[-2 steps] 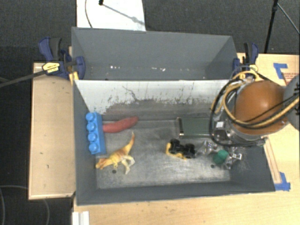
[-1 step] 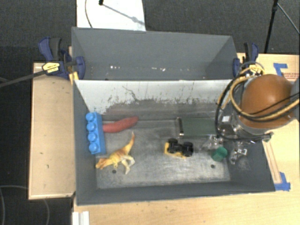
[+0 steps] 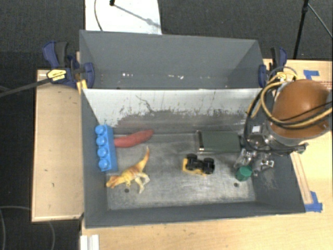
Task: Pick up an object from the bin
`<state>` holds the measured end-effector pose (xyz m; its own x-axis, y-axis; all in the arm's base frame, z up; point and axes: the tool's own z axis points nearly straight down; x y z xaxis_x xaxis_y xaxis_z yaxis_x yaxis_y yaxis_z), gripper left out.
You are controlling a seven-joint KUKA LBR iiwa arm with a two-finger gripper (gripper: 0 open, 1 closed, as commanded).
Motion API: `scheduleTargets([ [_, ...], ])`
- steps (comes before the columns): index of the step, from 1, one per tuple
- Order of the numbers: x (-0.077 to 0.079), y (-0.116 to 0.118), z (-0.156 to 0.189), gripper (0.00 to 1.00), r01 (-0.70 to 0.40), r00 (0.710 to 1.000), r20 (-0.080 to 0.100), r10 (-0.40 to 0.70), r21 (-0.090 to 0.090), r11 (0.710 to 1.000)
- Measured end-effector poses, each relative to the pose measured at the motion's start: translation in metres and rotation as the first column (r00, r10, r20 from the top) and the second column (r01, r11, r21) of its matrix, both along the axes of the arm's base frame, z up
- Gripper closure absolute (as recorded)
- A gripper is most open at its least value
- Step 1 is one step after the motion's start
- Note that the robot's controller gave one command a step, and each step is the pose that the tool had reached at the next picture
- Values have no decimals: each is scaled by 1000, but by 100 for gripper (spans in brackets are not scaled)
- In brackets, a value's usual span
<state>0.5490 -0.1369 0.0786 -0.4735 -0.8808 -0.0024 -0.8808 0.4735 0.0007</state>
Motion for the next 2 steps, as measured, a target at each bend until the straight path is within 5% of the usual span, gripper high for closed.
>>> scheduleTargets([
  [1,0,0,0,100,1,1000,0,-1,0,1000],
  [2,-32,6,131,100,-23,1000,1,23,-1,1000],
])
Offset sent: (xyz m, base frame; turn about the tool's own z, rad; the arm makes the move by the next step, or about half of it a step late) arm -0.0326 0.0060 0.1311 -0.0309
